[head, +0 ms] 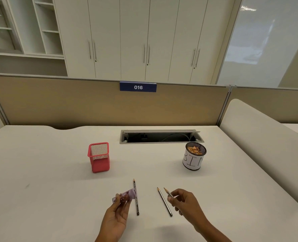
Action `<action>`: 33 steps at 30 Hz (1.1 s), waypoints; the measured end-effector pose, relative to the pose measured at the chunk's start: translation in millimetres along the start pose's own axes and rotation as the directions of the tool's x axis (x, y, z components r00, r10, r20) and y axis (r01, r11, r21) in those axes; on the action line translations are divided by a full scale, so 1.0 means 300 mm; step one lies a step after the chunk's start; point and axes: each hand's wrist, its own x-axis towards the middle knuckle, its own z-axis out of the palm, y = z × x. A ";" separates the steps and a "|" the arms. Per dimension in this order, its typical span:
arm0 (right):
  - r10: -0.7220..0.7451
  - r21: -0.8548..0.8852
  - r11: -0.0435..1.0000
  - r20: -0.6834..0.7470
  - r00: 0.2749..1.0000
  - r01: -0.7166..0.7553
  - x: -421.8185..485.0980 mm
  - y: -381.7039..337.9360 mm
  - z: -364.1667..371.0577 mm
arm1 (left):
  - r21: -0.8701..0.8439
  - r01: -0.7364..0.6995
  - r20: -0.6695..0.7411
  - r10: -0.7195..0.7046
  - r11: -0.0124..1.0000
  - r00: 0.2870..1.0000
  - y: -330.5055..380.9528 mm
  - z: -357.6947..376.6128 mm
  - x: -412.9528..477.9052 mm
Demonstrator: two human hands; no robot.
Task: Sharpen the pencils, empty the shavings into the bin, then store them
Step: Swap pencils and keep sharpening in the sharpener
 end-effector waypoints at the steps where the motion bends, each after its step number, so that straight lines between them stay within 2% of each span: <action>1: -0.016 -0.036 0.999 -0.014 1.000 0.016 0.007 0.007 0.007 | -0.002 0.001 -0.001 -0.001 1.000 1.000 -0.003 -0.003 -0.001; 7: -0.033 -0.072 0.997 -0.019 0.999 0.031 0.037 0.046 0.033 | 0.002 -0.004 -0.020 0.004 1.000 1.000 -0.013 -0.011 -0.003; 13: 0.092 0.170 0.980 0.077 0.993 -0.104 0.044 0.050 0.040 | -0.024 -0.011 -0.004 0.011 1.000 1.000 -0.019 -0.019 -0.012; 24: 0.200 0.276 0.928 0.196 0.960 -0.250 0.034 0.031 0.042 | -0.037 -0.054 0.104 0.057 0.998 0.993 -0.023 -0.027 -0.006; 28: 0.219 0.434 0.834 0.308 0.926 -0.341 0.025 0.034 0.035 | -0.054 -0.038 0.116 0.044 0.998 0.992 -0.028 -0.017 -0.025; 33: 0.235 0.597 0.631 0.462 0.855 -0.496 0.010 0.027 0.030 | -0.068 -0.005 0.029 0.007 0.998 1.000 -0.040 0.003 -0.044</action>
